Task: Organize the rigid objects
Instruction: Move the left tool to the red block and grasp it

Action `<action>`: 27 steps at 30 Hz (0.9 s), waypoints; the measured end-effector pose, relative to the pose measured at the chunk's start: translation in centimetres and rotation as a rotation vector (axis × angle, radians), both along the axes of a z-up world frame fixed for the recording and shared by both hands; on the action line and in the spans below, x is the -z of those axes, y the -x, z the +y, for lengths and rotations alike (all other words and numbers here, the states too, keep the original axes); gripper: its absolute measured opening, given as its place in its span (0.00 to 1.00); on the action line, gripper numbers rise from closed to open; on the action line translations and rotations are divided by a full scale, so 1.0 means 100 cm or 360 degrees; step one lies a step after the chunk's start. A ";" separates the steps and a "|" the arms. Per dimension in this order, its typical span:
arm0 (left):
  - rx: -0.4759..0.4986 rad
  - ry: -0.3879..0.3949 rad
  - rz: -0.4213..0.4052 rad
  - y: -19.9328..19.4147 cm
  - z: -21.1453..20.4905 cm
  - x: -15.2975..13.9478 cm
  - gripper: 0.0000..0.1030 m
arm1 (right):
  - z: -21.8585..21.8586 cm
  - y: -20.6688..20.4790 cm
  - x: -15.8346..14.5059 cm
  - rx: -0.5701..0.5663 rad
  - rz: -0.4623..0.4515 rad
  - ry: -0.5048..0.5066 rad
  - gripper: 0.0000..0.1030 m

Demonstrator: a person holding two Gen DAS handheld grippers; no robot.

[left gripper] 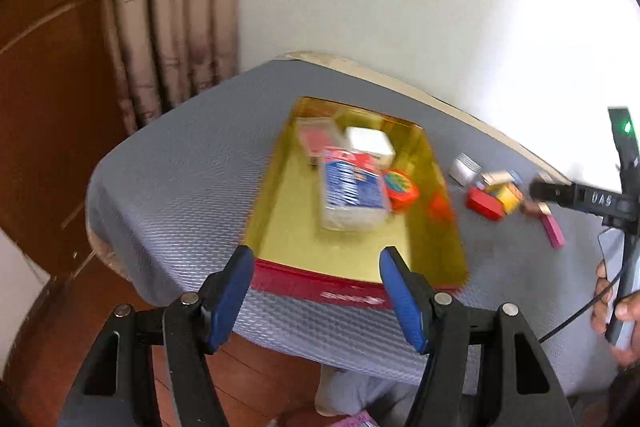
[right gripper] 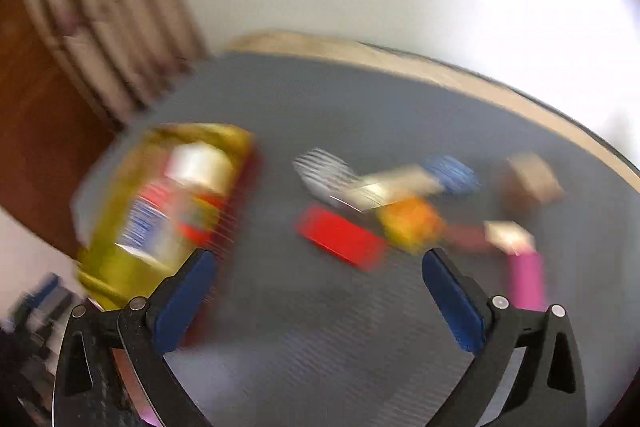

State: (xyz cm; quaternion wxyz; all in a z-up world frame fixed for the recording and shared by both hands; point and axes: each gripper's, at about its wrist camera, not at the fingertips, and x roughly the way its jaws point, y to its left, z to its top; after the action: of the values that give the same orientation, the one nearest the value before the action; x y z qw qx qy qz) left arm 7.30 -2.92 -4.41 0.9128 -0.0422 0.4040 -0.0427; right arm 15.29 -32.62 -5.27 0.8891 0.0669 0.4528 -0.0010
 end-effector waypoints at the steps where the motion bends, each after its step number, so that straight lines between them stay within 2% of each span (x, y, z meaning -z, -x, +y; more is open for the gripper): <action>1: 0.0061 -0.0009 0.0017 0.001 -0.008 -0.001 0.65 | -0.025 0.015 0.005 0.0075 -0.0007 0.0011 1.00; 3: 0.0187 -0.0034 0.0046 0.003 -0.026 -0.004 0.65 | -0.065 0.039 0.014 0.0152 -0.0045 -0.0072 1.00; 5: 0.0279 -0.0047 0.0042 0.006 -0.047 -0.011 0.65 | -0.112 0.061 0.025 0.0307 -0.0063 -0.0129 1.00; 8: 0.0457 0.0023 0.0132 -0.009 -0.088 -0.020 0.65 | -0.163 0.084 0.043 0.0522 -0.0036 -0.0001 1.00; 12: 0.0527 0.0146 0.0303 -0.045 -0.139 -0.023 0.65 | -0.201 0.102 0.064 0.0683 -0.0015 0.0105 1.00; 15: 0.0465 0.0234 0.0427 -0.082 -0.168 -0.014 0.65 | -0.214 0.113 0.076 0.0720 -0.0050 0.0076 1.00; 18: 0.0353 0.0349 0.0556 -0.117 -0.188 0.001 0.65 | -0.223 0.117 0.084 0.0710 -0.0066 -0.0048 1.00; 20: 0.0228 0.0425 0.0650 -0.138 -0.196 0.015 0.65 | -0.221 0.120 0.081 0.0664 -0.0126 -0.0101 1.00; 22: 0.0124 0.0503 0.0731 -0.155 -0.200 0.029 0.65 | -0.217 0.119 0.081 0.0641 -0.0119 -0.0107 1.00; 27: -0.0059 0.0487 0.0805 -0.177 -0.211 0.053 0.65 | -0.213 0.124 0.079 0.0566 -0.0186 -0.0189 1.00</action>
State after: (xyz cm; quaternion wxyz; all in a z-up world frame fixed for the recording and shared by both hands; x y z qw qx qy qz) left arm 24.98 -23.99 -9.71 0.7667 -0.1961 0.6067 -0.0746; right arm 2.88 -53.94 -13.14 0.8942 0.1981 0.3806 -0.1274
